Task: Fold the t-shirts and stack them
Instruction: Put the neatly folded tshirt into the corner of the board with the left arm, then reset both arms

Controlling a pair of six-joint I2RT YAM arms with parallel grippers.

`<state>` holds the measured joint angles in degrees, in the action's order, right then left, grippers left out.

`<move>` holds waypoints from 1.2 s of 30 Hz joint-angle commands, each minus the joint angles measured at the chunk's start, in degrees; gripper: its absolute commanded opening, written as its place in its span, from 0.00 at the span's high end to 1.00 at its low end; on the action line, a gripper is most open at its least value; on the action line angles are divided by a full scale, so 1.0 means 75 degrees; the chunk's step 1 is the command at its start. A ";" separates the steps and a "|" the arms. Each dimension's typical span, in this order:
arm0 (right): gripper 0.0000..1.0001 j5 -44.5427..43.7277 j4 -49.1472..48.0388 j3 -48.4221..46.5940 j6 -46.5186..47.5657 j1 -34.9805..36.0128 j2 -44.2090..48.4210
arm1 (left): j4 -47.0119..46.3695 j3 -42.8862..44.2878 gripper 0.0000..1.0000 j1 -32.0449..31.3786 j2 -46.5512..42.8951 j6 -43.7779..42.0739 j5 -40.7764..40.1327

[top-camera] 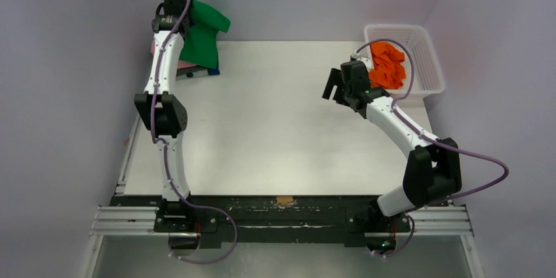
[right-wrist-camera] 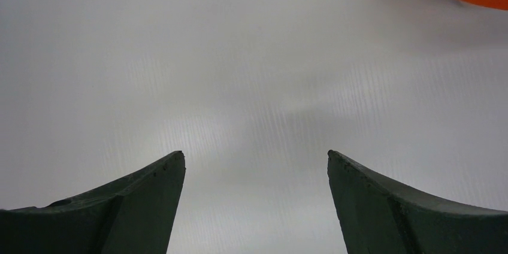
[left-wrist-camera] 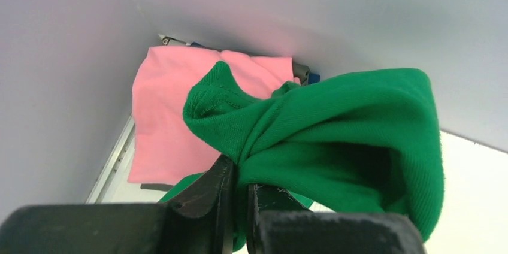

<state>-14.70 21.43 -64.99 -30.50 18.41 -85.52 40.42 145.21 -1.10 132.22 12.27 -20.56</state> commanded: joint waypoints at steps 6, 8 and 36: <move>0.13 -0.0382 0.0421 -0.0569 0.0111 0.0006 -0.0254 | -0.1041 0.0705 1.00 0.0527 0.0596 0.0414 0.0170; 0.13 -0.0389 0.0475 -0.0597 0.0084 0.0006 -0.0324 | -0.1052 0.0722 1.00 0.0671 0.0709 0.0457 0.0022; 0.13 -0.0104 0.0689 -0.0247 -0.0252 0.0003 0.0004 | -0.2003 -0.2390 0.00 0.1788 -0.1305 0.2398 0.3323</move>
<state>-15.49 27.16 -68.42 -31.55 18.41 -89.01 33.19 136.27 12.21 131.07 24.47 -11.57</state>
